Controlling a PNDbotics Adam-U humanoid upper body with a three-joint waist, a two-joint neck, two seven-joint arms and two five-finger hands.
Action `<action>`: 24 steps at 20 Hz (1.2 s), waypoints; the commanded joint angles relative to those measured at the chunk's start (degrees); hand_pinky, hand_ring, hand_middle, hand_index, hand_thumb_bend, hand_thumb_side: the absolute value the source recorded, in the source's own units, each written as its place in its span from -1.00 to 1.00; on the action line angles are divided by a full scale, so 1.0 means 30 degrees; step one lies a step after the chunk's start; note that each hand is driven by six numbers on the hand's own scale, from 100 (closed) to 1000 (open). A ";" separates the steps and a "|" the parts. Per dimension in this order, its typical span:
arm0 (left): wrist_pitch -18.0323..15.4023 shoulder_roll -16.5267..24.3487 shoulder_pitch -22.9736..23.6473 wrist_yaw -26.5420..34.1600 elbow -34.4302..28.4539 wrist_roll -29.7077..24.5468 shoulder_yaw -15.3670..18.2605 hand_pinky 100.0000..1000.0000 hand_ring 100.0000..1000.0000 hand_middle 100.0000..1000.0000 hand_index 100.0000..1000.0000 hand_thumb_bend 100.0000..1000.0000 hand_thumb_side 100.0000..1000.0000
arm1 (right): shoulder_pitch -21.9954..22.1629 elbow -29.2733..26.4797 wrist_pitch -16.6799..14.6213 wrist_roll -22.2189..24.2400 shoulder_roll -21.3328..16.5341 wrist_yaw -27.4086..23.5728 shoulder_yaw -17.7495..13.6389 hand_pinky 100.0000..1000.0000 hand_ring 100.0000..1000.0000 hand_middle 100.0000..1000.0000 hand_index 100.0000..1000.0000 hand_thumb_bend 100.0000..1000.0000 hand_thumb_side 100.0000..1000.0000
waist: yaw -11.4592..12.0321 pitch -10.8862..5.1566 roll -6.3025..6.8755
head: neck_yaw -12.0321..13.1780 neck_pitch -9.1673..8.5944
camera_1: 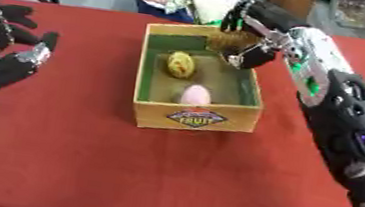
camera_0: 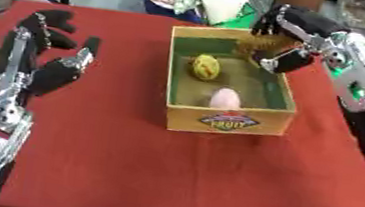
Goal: Pick up objects on the table and place them in the box.
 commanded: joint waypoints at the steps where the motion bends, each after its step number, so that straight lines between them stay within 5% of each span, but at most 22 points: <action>1: -0.0006 0.0138 -0.0240 -0.0031 -0.0415 -0.0023 0.0099 0.19 -0.06 0.03 0.42 -0.20 -0.73 | -0.0258 -0.0151 0.0149 -0.0446 -0.0180 0.0352 -0.0035 0.24 0.43 0.44 0.61 -0.58 -0.92 | -0.0132 -0.0259 0.0003 | 0.0014 -0.0097; 13: 0.0004 0.0230 -0.0049 -0.0098 -0.0234 0.0105 0.0283 0.19 -0.06 0.03 0.42 -0.19 -0.72 | 0.0672 -0.2320 0.1528 -0.1272 -0.1198 -0.1558 -0.0140 0.31 0.43 0.51 0.64 -0.45 -0.66 | -0.1246 -0.0190 0.0016 | 0.0426 0.0062; 18: 0.0019 0.0418 0.0180 -0.0224 0.0024 0.0317 0.0490 0.20 -0.03 0.04 0.43 -0.18 -0.72 | 0.1997 -0.5435 0.2420 -0.2168 -0.2712 -0.4700 -0.0667 0.22 0.34 0.46 0.59 -0.59 -0.67 | -0.1915 -0.0233 -0.0005 | 0.0808 0.0199; 24: -0.0091 0.0620 0.0440 -0.0438 0.0256 0.0540 0.0742 0.23 0.04 0.11 0.44 -0.17 -0.72 | 0.5315 -1.0187 0.4229 -0.4875 -0.5166 -1.0325 -0.2401 0.11 0.22 0.33 0.52 -0.84 -0.85 | -0.2464 -0.0188 -0.0034 | 0.1234 0.0411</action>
